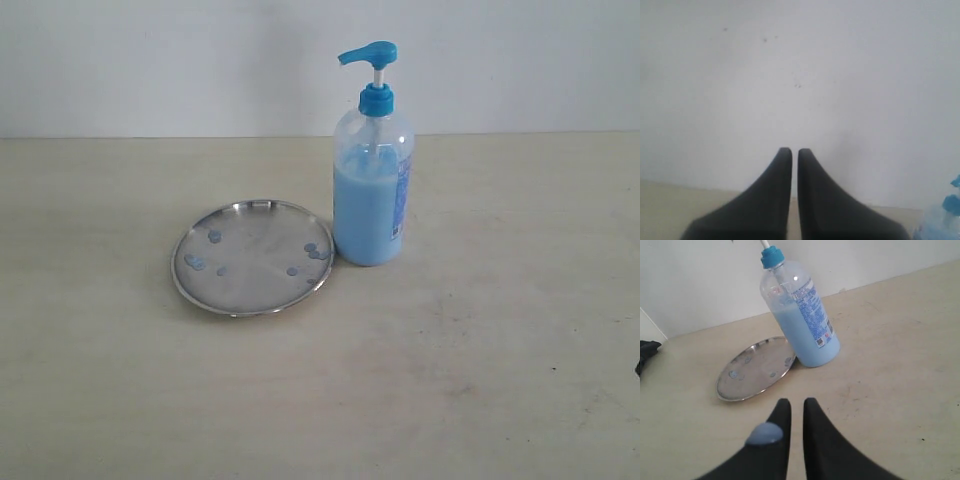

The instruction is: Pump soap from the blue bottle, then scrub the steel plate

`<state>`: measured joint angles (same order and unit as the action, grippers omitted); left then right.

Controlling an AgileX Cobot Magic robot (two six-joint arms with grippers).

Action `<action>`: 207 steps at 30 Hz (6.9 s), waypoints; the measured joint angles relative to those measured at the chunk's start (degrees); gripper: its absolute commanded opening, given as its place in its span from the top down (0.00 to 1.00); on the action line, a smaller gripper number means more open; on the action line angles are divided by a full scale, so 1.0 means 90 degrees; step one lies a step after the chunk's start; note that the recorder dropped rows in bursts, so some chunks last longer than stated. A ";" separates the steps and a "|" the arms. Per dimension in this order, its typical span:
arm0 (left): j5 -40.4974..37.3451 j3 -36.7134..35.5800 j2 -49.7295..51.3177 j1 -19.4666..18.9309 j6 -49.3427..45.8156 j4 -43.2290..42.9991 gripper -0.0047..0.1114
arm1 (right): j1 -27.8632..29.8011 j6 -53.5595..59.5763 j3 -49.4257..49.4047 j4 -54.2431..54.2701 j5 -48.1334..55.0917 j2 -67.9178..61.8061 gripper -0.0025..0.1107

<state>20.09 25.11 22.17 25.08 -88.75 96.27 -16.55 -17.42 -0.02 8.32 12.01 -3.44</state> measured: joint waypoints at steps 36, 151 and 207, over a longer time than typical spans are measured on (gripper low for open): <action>-0.7917 0.3449 0.8261 -0.0859 0.7355 -0.7443 0.92 | 0.0000 -0.0089 0.0000 0.0098 0.0054 0.0000 0.98; -0.7479 0.7827 1.1934 -0.1550 0.6897 -0.6291 0.92 | 0.0000 -0.0089 0.0000 0.0098 0.0067 0.0000 0.98; -0.6030 0.0747 -0.0666 -0.1537 0.3821 -0.6788 0.92 | 0.0000 -0.0089 0.0000 0.0194 -0.0069 -0.0011 0.98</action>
<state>-34.18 31.83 16.18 11.24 -54.37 35.18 -16.55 -18.22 -0.02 10.07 11.39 -3.54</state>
